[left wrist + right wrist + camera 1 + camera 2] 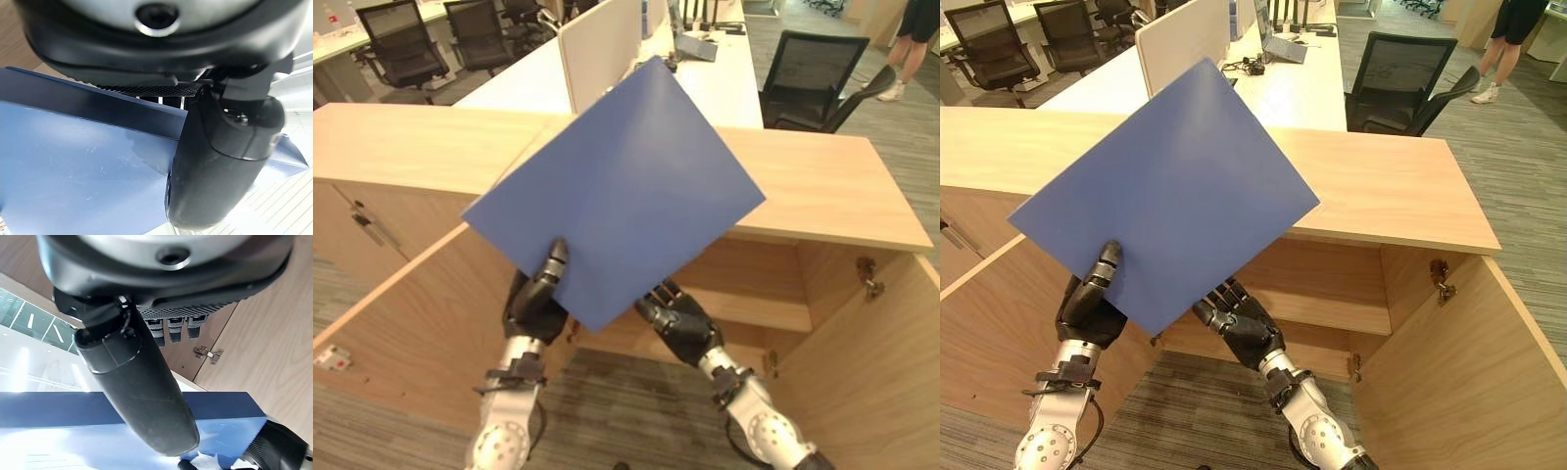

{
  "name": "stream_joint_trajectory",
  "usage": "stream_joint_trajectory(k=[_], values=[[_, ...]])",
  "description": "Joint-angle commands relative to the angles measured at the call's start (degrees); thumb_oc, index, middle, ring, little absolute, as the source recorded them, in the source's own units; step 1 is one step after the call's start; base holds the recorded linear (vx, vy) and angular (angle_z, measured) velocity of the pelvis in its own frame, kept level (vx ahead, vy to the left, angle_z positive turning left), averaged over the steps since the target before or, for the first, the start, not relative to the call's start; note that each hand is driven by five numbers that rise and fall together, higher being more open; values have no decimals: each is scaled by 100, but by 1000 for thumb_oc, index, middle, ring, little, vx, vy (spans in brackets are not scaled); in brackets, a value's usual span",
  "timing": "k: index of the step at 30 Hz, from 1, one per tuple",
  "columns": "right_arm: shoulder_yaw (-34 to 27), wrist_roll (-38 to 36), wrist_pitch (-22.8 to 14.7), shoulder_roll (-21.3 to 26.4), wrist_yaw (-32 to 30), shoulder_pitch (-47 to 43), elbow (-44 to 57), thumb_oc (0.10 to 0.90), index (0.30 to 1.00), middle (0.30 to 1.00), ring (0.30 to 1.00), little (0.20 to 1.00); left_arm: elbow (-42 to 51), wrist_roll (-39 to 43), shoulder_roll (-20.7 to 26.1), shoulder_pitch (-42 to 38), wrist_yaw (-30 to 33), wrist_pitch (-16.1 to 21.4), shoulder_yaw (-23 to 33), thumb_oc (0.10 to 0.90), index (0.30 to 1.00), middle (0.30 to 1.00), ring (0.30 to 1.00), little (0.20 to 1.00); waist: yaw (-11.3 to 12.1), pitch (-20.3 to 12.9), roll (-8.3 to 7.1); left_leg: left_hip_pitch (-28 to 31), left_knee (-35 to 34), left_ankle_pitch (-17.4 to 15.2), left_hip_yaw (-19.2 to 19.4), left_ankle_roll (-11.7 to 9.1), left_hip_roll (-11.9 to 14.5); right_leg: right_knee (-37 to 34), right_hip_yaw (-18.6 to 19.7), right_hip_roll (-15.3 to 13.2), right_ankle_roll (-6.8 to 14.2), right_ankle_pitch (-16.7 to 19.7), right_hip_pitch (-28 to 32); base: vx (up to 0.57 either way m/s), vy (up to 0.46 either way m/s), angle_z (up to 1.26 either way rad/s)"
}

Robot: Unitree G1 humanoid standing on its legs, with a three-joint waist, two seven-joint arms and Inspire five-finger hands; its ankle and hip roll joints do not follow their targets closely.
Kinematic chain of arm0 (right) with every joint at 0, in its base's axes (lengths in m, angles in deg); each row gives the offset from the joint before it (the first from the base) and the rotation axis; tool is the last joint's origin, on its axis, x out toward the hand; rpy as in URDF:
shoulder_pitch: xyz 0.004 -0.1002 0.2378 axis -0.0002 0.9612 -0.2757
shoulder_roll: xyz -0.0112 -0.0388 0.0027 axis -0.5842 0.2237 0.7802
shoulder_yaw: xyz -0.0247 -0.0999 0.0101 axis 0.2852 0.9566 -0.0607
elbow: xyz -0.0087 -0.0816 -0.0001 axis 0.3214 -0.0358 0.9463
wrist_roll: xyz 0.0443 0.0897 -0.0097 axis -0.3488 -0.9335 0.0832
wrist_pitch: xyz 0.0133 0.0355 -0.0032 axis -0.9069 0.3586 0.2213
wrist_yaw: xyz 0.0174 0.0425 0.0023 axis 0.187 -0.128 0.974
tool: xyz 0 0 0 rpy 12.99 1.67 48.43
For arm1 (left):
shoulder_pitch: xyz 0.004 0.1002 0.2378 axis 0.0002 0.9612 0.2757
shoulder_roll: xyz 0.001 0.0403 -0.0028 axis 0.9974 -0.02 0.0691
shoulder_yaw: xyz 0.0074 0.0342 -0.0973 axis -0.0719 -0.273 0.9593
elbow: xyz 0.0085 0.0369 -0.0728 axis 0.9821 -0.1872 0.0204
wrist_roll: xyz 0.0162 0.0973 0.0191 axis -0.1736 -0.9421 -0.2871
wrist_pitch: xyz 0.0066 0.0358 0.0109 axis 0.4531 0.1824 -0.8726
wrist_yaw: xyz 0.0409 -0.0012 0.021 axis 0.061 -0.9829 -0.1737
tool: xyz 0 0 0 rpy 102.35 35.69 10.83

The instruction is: Put the empty folder in the office cabinet

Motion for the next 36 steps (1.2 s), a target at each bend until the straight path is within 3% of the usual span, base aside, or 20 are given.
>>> stream_joint_trajectory(k=[1,5,22,29,36], values=[[-543,-164,-836,-813,252,-1219,938,800,900,900,900,900,20,-527,213,-516,-717,-32,-326,400,300,300,300,300,-127,-272,-126,208,-2,-371,42,-450,389,64,-197,-554,516,-202,359,0,0,0],[-971,-241,-1147,-901,66,-1467,910,800,900,900,900,900,31,-549,170,-478,-742,-108,-399,400,300,300,300,300,-107,-296,-141,206,-2,-391,31,-429,374,64,-193,-545,514,-206,376,0,0,0],[-1781,-84,-1316,-957,-390,-1553,-30,800,900,900,900,900,487,-384,159,-566,-1042,-297,-502,400,300,300,300,300,-50,-296,-175,228,-2,-432,-34,-401,354,56,-210,-531,513,-230,408,0,0,0],[-1627,-178,-1236,-1102,-328,-1520,7,800,900,900,900,900,360,-442,41,-571,-974,-266,-498,400,300,300,300,300,-45,-266,-178,231,-2,-435,-41,-396,347,61,-212,-524,504,-235,420,0,0,0],[-995,-170,-838,-1101,-123,-1121,290,800,900,900,900,900,235,-528,-149,-697,-803,-175,-522,400,300,300,300,300,-93,-240,-181,218,-2,-414,-44,-403,336,68,-208,-516,488,-234,417,0,0,0]])
